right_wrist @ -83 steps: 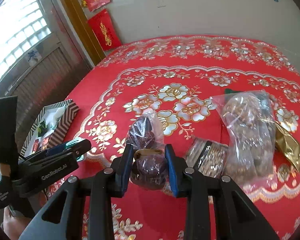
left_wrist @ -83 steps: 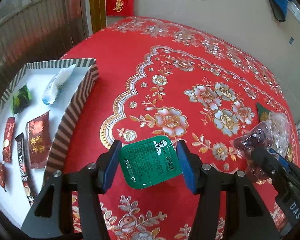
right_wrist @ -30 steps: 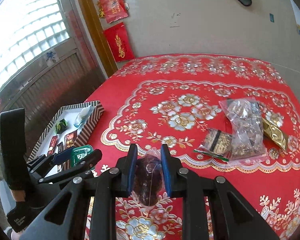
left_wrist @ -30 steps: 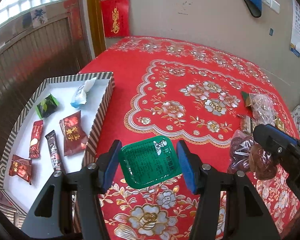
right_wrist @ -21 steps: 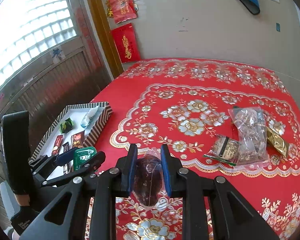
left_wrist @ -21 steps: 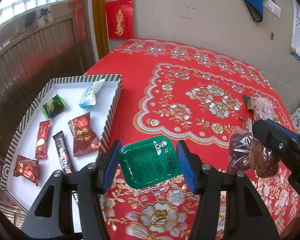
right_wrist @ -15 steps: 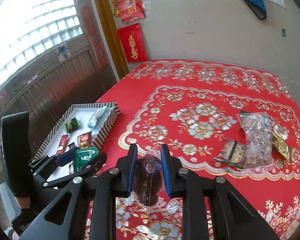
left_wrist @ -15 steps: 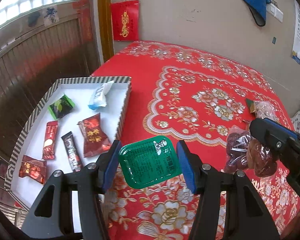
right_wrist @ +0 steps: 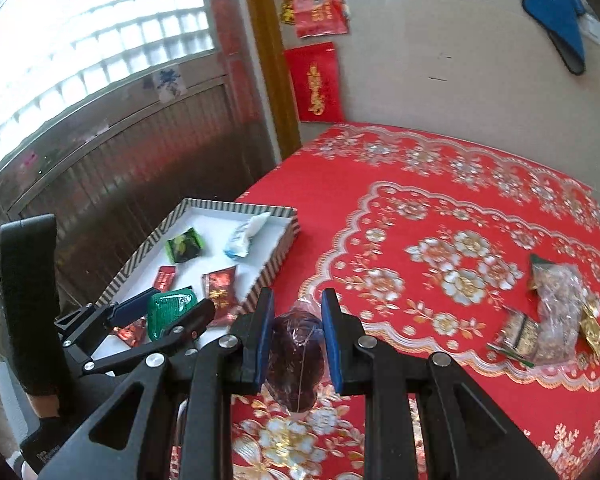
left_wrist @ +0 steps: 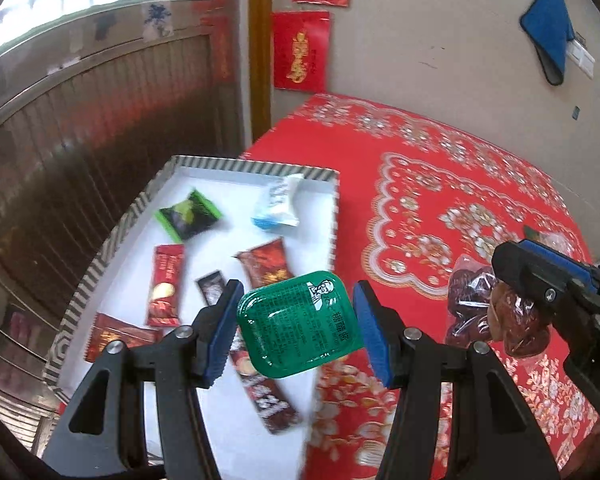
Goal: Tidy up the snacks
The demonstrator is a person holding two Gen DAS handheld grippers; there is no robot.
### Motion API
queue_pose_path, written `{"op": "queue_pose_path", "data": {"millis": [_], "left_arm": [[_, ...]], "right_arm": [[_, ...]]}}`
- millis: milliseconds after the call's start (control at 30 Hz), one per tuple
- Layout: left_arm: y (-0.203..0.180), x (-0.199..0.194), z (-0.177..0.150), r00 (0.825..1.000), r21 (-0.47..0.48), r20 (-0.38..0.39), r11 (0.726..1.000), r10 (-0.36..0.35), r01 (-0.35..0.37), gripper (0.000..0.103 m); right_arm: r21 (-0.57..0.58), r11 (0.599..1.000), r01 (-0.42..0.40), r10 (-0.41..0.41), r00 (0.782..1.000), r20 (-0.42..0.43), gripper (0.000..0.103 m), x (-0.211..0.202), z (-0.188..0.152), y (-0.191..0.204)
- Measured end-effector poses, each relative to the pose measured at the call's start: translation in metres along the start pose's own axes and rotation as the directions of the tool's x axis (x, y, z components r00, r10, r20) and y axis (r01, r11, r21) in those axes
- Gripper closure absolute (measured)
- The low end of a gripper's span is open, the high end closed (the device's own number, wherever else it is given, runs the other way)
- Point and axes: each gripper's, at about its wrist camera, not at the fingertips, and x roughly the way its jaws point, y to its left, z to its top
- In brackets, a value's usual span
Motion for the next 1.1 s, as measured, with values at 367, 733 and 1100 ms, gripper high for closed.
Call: {"op": "queue_pose_path", "data": {"millis": [367,733,1100], "left_arm": [[0.050,0.002,0.000,0.999,-0.072,-0.006,0.996,0.053,-0.054,0.045],[0.094,0.008,-0.008,0.994,-0.125,-0.022,0.986,0.111,-0.113,0.045],[0.115,0.027,-0.018,0.985,-0.146,-0.063,0.975,0.160,-0.168,0.045]], "right_arm": [[-0.085,0.995,-0.051,0.050,0.999,-0.012,0.080,0.014,0.011,0.044],[-0.160,0.982,-0.098,0.091,0.994,-0.053,0.080,0.037,0.013,0.085],[-0.163,0.971,-0.175,0.155,0.979,-0.132,0.080,0.070,0.004,0.107]]}}
